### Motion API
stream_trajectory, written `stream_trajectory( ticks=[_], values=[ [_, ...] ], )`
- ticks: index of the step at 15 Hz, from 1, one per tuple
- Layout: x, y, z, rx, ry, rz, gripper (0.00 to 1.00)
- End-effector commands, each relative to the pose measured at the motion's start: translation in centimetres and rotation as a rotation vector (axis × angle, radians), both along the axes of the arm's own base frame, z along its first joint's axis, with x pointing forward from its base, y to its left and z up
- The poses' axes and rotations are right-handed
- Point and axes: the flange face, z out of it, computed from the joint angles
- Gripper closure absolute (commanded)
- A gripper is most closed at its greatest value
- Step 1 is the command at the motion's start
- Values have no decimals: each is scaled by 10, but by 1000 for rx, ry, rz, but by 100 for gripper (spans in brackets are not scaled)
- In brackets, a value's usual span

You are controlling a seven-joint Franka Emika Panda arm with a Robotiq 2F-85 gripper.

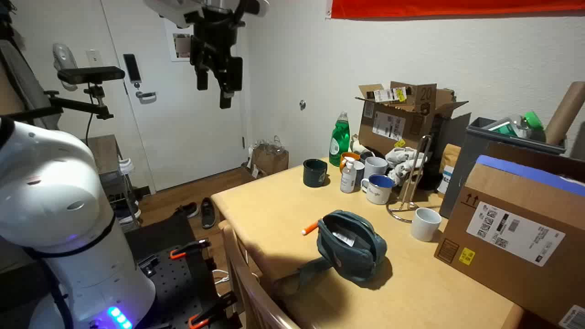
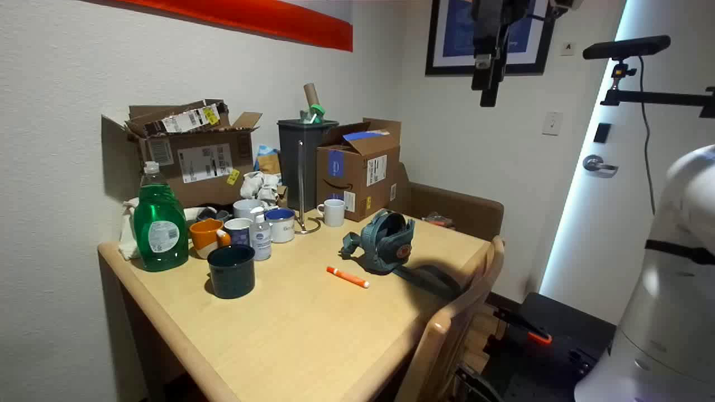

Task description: Put the orange sharpie in the bag

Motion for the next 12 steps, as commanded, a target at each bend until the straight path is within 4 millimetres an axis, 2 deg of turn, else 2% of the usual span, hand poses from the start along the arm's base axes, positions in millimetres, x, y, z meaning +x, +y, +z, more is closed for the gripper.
stream_trajectory(
  ticks=[1, 6, 12],
  values=[
    [0, 0, 1, 0, 1, 0, 0],
    [27, 11, -20, -1, 16, 8, 0],
    [65, 21, -59, -34, 29, 45, 0]
  ],
)
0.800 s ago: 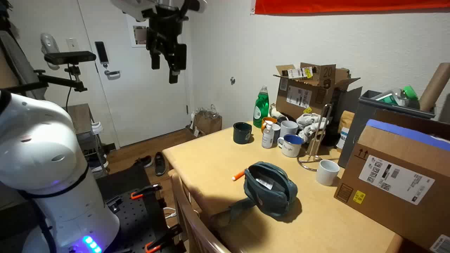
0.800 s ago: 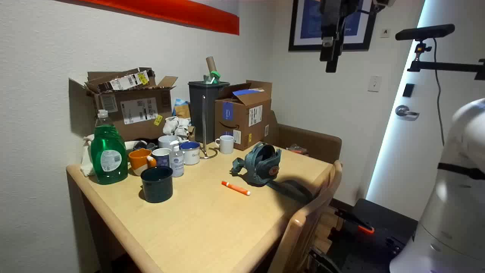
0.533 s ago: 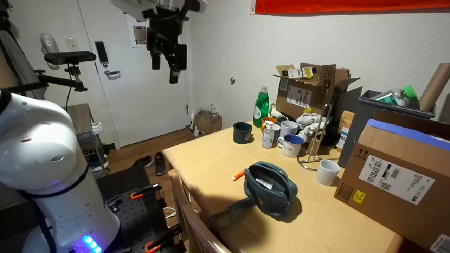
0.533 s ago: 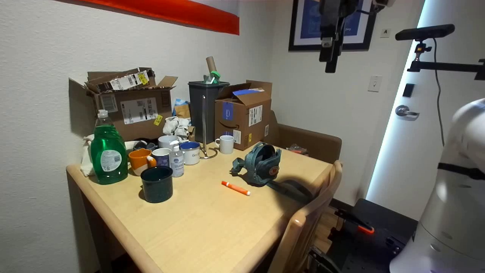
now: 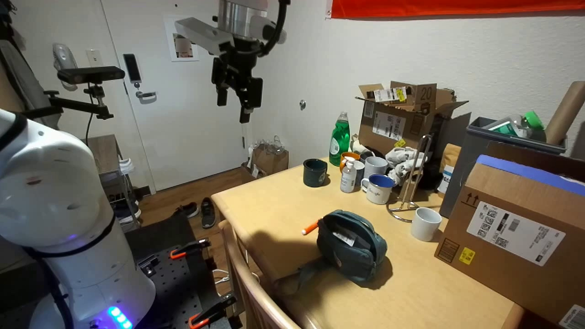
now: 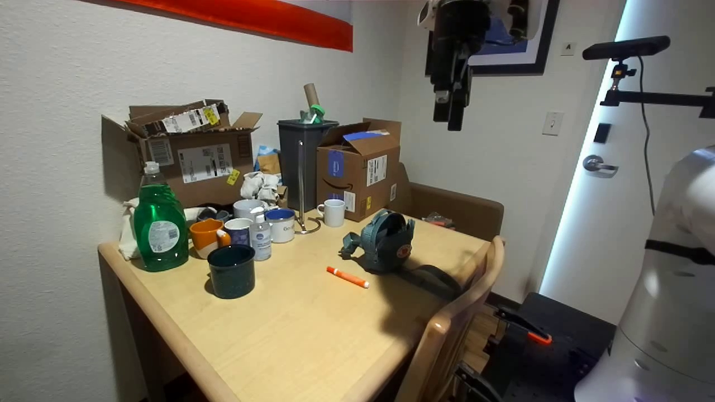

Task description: Put the orange sharpie in the bag

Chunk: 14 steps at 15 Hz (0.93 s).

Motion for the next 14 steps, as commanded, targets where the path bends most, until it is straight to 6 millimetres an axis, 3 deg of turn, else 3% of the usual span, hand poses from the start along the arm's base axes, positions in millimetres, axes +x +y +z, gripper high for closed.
stream_trajectory(
  ticks=[1, 5, 6, 14],
  values=[
    [19, 6, -20, -10, 4, 41, 0],
    [38, 13, -37, -31, 8, 102, 0],
    [30, 8, -32, -18, 10, 67, 0],
    [31, 9, -36, -19, 18, 68, 0]
  ],
)
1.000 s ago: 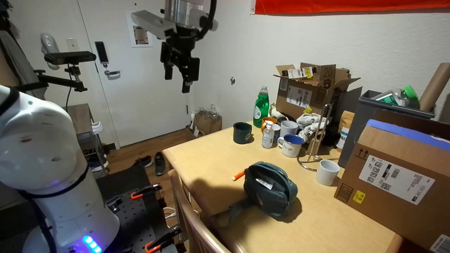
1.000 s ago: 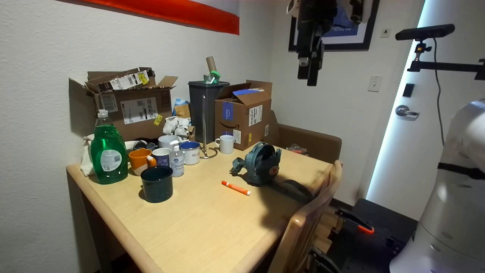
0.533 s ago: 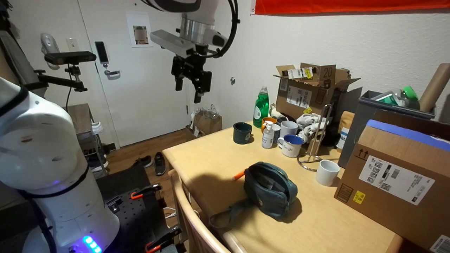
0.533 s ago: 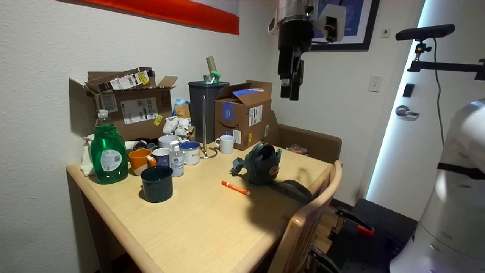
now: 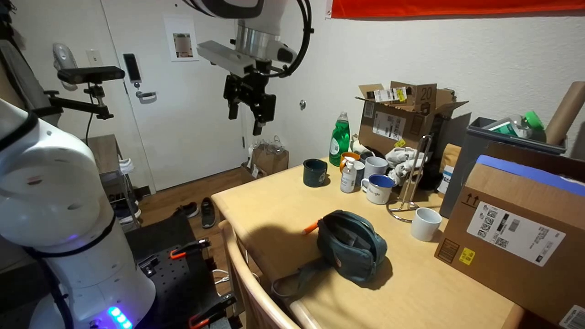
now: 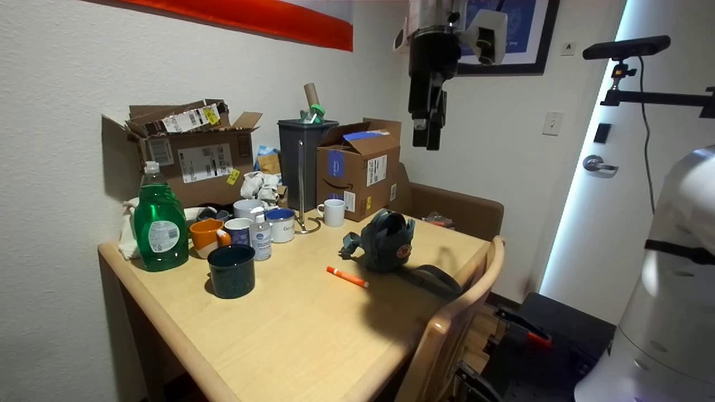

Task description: Put the orange sharpie in the bag

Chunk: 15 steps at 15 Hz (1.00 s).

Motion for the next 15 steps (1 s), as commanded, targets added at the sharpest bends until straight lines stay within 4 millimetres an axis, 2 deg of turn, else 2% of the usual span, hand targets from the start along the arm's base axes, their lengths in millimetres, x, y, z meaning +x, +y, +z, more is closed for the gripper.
stream_trajectory(
  ticks=[1, 4, 7, 10, 15],
  values=[
    [0, 0, 1, 0, 1, 0, 0],
    [0, 0, 1, 0, 1, 0, 0],
    [10, 2, -10, 10, 8, 17, 0],
    [26, 5, -31, 3, 19, 23, 0],
    [60, 13, -77, -19, 89, 20, 0]
  ],
)
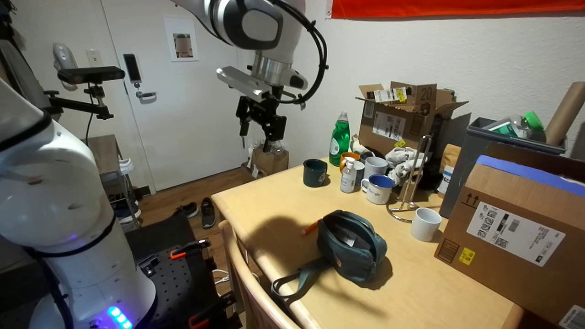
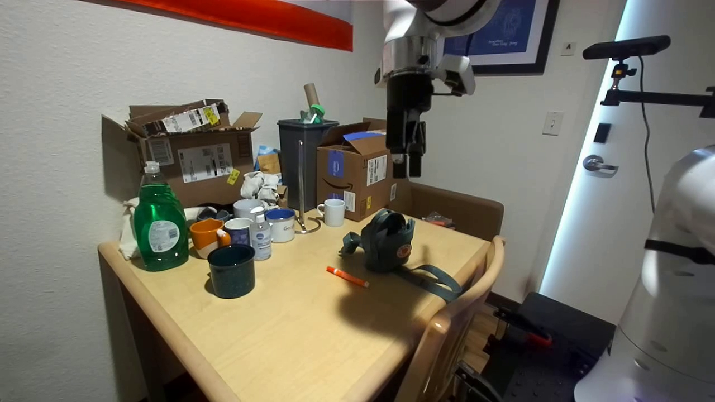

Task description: Put the orange sharpie in the bag

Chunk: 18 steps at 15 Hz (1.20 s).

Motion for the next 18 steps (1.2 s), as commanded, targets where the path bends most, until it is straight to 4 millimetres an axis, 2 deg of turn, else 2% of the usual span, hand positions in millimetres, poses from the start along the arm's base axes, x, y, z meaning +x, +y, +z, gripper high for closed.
stream_trajectory(
  ticks=[1, 5, 6, 7, 11, 13, 18],
  values=[
    [29, 10, -31, -6, 43, 18, 0],
    [53, 15, -59, -21, 52, 27, 0],
    [55, 16, -62, -19, 68, 39, 0],
    [43, 14, -60, -25, 63, 14, 0],
    [53, 17, -68, -28, 77, 20, 0],
    [65, 13, -78, -24, 45, -21, 0],
    [99, 5, -130, -46, -50, -90, 0]
  ],
)
